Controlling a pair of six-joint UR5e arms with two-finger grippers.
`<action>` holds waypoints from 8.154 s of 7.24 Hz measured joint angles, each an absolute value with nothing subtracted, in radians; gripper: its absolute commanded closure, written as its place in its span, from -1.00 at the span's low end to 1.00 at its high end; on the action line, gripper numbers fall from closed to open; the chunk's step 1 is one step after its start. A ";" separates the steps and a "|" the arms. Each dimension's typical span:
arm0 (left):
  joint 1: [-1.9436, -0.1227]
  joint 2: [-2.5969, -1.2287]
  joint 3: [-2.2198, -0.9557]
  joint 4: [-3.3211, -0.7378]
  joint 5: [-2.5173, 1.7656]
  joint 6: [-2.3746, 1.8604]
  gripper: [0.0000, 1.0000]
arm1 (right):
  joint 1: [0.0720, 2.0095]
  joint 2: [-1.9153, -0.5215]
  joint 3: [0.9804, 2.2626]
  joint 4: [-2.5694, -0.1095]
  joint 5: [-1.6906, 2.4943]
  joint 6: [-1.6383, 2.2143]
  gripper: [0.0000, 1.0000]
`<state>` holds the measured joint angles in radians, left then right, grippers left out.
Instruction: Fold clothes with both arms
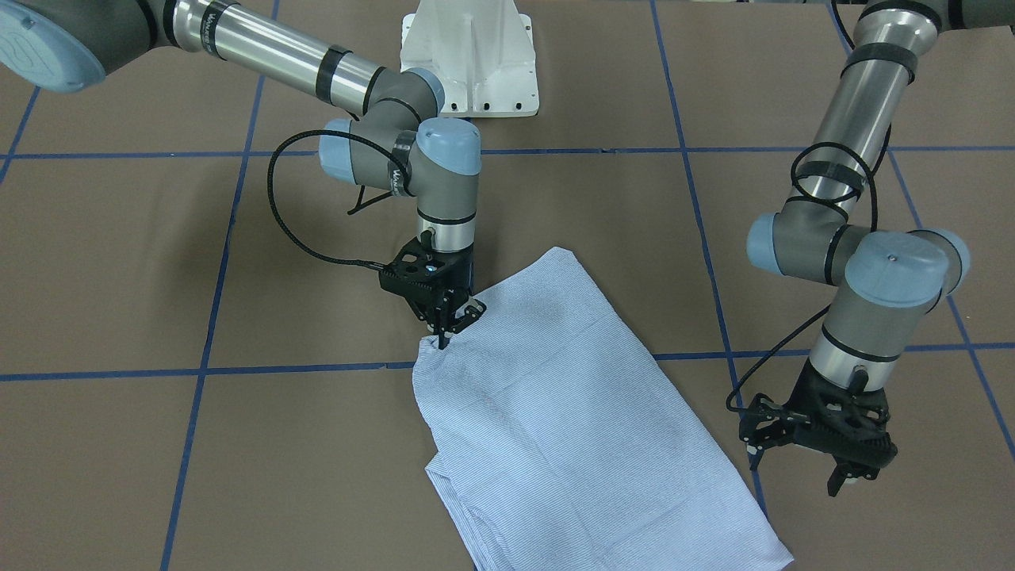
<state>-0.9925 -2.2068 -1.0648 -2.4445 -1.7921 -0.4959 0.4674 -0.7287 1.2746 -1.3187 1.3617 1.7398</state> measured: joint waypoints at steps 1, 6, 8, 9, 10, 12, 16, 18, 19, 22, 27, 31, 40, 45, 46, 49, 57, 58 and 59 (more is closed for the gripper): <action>-0.993 -2.190 -1.093 -2.442 -1.802 -0.497 -1.00 | 0.469 -0.729 1.285 -1.319 1.364 1.735 1.00; -0.897 -1.961 -1.497 -2.432 -1.941 -0.881 -1.00 | 0.428 -0.859 1.554 -1.355 1.373 1.735 1.00; -0.733 -1.798 -1.732 -2.435 -1.874 -1.165 -1.00 | 0.391 -0.888 1.648 -1.417 1.363 1.740 1.00; -0.632 -1.759 -1.798 -2.435 -1.797 -1.304 -0.84 | 0.385 -0.890 1.661 -1.426 1.360 1.741 1.00; -0.535 -1.747 -1.825 -2.435 -1.701 -1.436 -0.63 | 0.383 -0.891 1.665 -1.430 1.358 1.741 1.00; -0.423 -1.758 -1.829 -2.433 -1.575 -1.608 -0.18 | 0.382 -0.892 1.667 -1.431 1.356 1.741 1.00; -0.367 -1.801 -1.767 -2.431 -1.534 -1.765 -0.24 | 0.382 -0.893 1.667 -1.431 1.352 1.741 1.00; -0.352 -1.808 -1.746 -2.431 -1.521 -1.761 -0.30 | 0.382 -0.893 1.668 -1.431 1.351 1.741 1.00; -0.349 -1.808 -1.744 -2.431 -1.520 -1.759 -0.28 | 0.382 -0.893 1.669 -1.431 1.351 1.741 1.00; -0.342 -1.821 -1.744 -2.430 -1.518 -1.760 1.00 | 0.382 -0.893 1.670 -1.431 1.351 1.740 1.00; -0.336 -1.829 -1.819 -2.429 -1.520 -1.760 1.00 | 0.345 -1.012 1.832 -1.455 1.339 1.739 1.00; -0.223 -1.754 -2.067 -2.390 -1.520 -1.773 1.00 | 0.126 -1.188 2.229 -1.666 1.233 1.814 1.00; -0.381 -1.919 -2.118 -2.026 -1.554 -1.671 1.00 | 0.263 -1.041 2.150 -1.797 1.230 1.717 1.00; -0.559 -2.119 -1.730 -2.043 -1.554 -1.532 1.00 | 0.425 -0.897 1.728 -1.559 1.284 1.616 1.00; -0.578 -2.152 -1.650 -2.055 -1.553 -1.497 1.00 | 0.446 -0.866 1.634 -1.508 1.295 1.598 1.00; -0.610 -2.223 -1.453 -2.160 -1.552 -1.440 1.00 | 0.493 -0.832 1.502 -1.422 1.337 1.540 1.00; -0.719 -2.208 -1.454 -2.178 -1.735 -1.125 -1.00 | 0.680 -0.765 1.460 -1.437 1.678 1.333 -1.00; -0.742 -2.137 -1.547 -2.151 -1.773 -1.032 -1.00 | 0.721 -0.780 1.492 -1.472 1.736 1.268 -1.00; -0.759 -2.064 -1.667 -2.074 -1.788 -0.940 -1.00 | 0.768 -0.831 1.564 -1.522 1.788 1.183 -1.00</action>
